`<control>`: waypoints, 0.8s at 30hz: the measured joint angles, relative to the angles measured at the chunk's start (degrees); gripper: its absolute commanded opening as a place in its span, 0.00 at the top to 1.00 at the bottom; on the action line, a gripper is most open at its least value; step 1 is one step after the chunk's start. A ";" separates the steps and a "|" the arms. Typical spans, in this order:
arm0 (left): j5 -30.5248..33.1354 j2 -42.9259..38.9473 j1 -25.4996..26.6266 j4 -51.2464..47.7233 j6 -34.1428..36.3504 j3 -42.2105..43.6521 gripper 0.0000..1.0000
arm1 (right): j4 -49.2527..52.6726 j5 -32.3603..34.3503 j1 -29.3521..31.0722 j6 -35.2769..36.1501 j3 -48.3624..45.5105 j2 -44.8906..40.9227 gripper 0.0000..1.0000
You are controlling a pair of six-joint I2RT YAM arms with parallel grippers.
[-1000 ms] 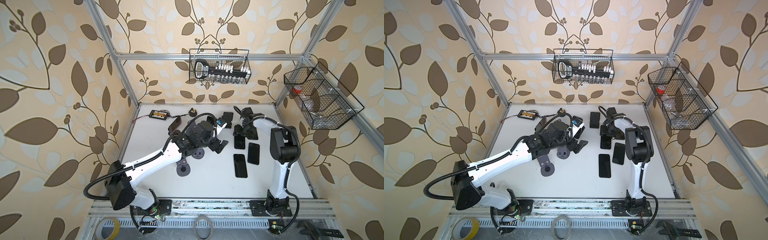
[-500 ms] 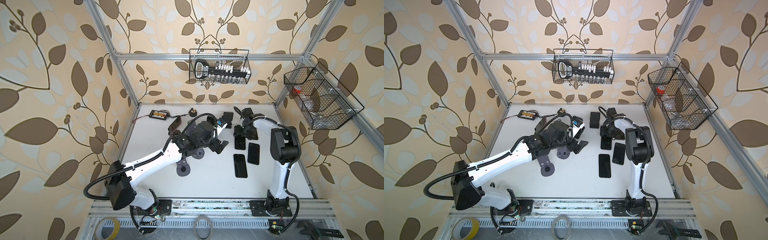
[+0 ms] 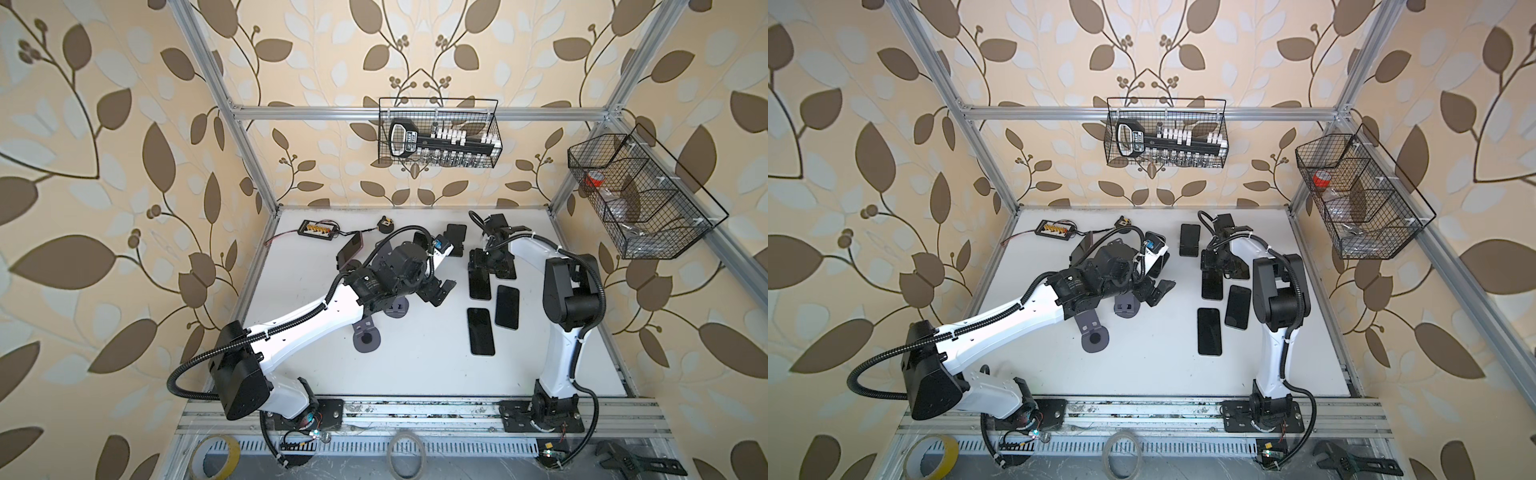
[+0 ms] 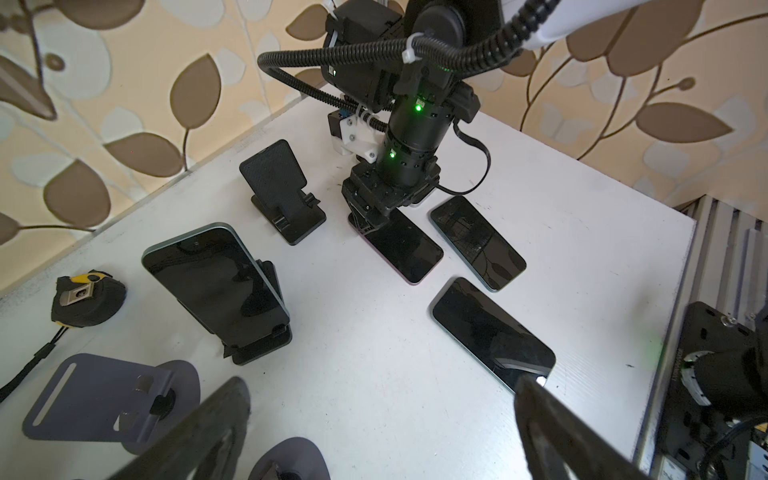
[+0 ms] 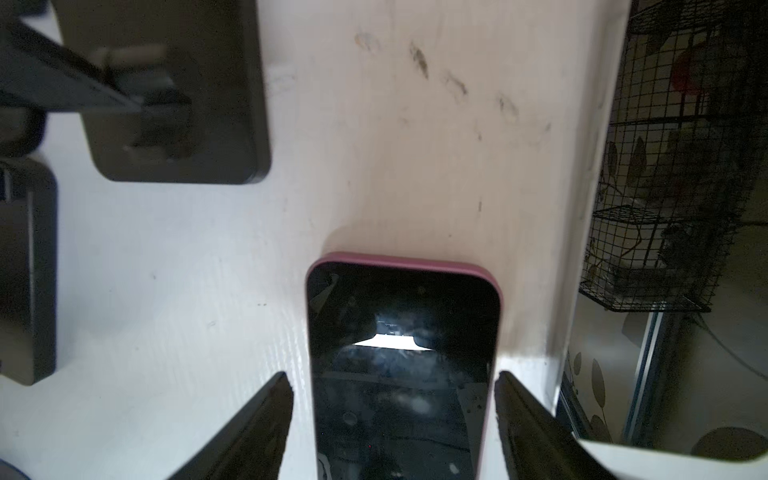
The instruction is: Remove the phone from the phone stand
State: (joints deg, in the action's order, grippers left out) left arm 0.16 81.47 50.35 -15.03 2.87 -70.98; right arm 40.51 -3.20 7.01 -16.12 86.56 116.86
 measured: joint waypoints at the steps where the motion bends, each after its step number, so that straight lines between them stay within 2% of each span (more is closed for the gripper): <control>1: 0.04 0.00 0.00 0.00 0.00 0.00 0.01 | -0.02 0.00 0.11 -0.13 0.00 -0.42 0.23; 15: 2.60 -0.07 0.00 0.04 1.86 0.02 0.01 | -0.72 -0.44 2.01 -1.09 -0.37 -8.72 0.23; 24: 4.85 -1.70 -1.73 0.63 4.70 0.09 0.01 | -8.02 -4.68 3.52 -1.55 -7.69 -19.12 0.26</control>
State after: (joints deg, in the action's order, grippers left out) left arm 5.02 79.77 48.62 -14.39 7.57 -70.89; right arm 32.49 -7.88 10.52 -17.67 78.87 97.73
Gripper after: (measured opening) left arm 0.989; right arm 0.749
